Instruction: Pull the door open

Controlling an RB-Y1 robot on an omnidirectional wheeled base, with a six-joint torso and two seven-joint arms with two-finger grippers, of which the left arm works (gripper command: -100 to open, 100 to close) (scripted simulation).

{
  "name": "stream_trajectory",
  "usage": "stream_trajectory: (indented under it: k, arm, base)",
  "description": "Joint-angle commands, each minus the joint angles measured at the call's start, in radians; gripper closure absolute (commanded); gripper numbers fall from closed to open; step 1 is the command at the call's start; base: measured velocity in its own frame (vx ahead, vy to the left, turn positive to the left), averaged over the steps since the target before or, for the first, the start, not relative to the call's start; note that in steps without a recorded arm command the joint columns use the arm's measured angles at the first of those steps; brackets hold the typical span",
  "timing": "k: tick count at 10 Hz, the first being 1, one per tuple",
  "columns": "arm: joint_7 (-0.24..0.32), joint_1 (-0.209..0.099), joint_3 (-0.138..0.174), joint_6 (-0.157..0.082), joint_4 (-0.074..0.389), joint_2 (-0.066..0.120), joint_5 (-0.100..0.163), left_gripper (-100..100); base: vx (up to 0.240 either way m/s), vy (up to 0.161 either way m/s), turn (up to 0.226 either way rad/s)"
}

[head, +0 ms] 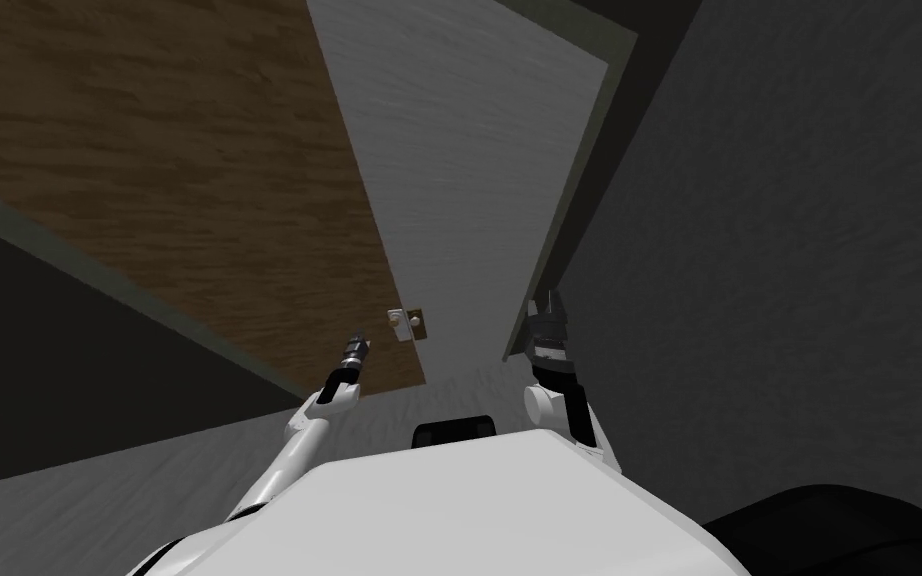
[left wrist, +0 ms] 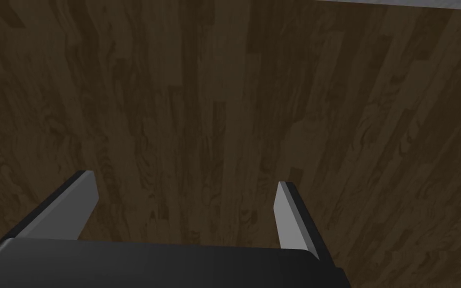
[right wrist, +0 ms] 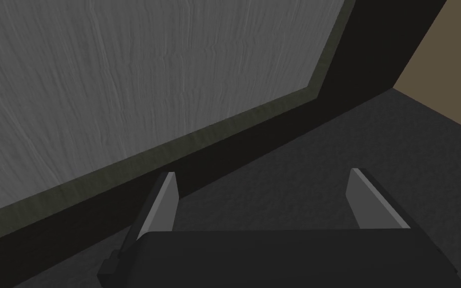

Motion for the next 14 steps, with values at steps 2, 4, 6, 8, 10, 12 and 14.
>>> stream_trajectory:
  k: [2,4,6,8,10,12,14]
  arm:
    - [0.003,-0.028,-0.032,-0.014,-0.003,-0.028,-0.006,-100]
    - [0.001,-0.032,-0.033,-0.008,-0.008,-0.03,-0.006,-100]
    - [0.001,-0.032,-0.033,-0.008,-0.008,-0.03,-0.006,100]
    - [0.001,-0.032,-0.033,-0.008,-0.008,-0.03,-0.006,100]
    - [0.001,-0.032,-0.033,-0.008,-0.008,-0.03,-0.006,100]
    - [0.002,-0.011,-0.017,-0.005,0.001,-0.01,-0.003,100]
    - [0.006,-0.002,-0.022,0.008,-0.021,-0.009,-0.003,-100]
  base:
    - [0.194,-0.097,-0.178]
    - [0.106,-0.104,-0.065]
    - [-0.016,0.015,0.0]
    - [-0.018,0.014,-0.017]
    - [0.0,0.0,0.0]
    - [-0.143,0.077,0.138]
    - [-0.133,0.066,0.05]
